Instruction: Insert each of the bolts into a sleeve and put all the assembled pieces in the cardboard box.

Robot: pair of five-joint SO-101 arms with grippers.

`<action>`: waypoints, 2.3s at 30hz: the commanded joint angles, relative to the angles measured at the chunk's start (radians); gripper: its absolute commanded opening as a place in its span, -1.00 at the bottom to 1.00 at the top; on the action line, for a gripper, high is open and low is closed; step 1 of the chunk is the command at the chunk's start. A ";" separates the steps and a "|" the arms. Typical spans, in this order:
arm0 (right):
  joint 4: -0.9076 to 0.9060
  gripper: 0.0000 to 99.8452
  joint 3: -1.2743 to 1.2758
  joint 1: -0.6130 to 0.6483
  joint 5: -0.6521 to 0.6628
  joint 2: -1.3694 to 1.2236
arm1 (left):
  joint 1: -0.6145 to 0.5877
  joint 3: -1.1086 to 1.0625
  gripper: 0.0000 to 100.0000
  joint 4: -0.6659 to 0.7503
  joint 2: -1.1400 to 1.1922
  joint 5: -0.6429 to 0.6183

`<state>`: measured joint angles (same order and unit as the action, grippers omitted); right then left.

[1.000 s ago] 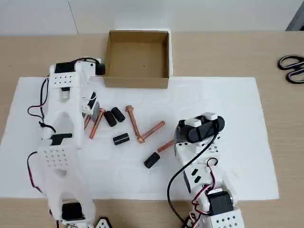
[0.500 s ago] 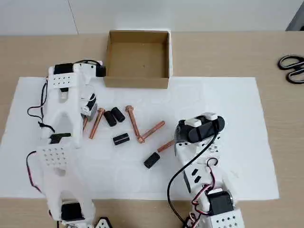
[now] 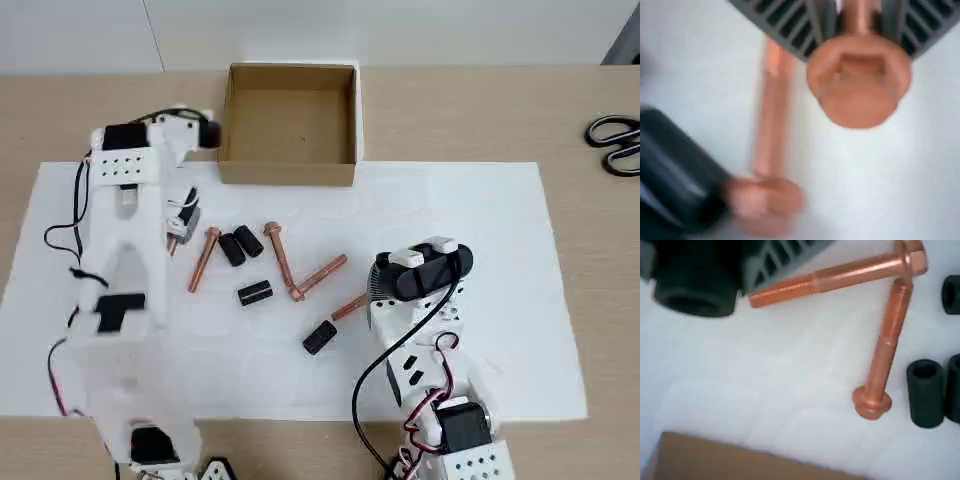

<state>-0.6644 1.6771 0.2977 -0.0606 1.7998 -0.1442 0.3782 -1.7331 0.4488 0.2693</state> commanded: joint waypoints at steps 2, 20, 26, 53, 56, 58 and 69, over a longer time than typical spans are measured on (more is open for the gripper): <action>0.048 -0.99 -0.002 -0.004 0.009 0.016 | 0.084 -0.154 -0.99 -0.021 -0.348 -0.080; 0.430 -0.99 0.005 0.206 0.324 0.015 | 0.470 -0.262 -0.99 0.127 -0.999 -0.460; 0.473 -0.99 0.006 0.206 0.321 0.015 | 0.407 -0.355 -0.99 0.453 -1.212 -0.460; 0.619 -0.99 0.006 0.209 0.183 0.015 | 0.698 -1.356 -0.99 1.353 -1.758 -0.465; 0.627 -0.99 0.006 0.209 0.261 0.015 | 0.698 -1.351 -0.99 1.307 -1.758 -0.465; 0.628 -0.99 0.006 0.211 0.278 0.015 | 0.698 -1.351 -0.99 1.295 -1.758 -0.465; 0.628 -0.99 0.006 0.318 0.331 0.015 | 0.694 -1.314 -0.99 1.292 -1.757 -0.462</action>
<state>-0.0629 1.6771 0.6045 0.2631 1.8013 0.5508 -0.9828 -0.4396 -1.3004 -0.1910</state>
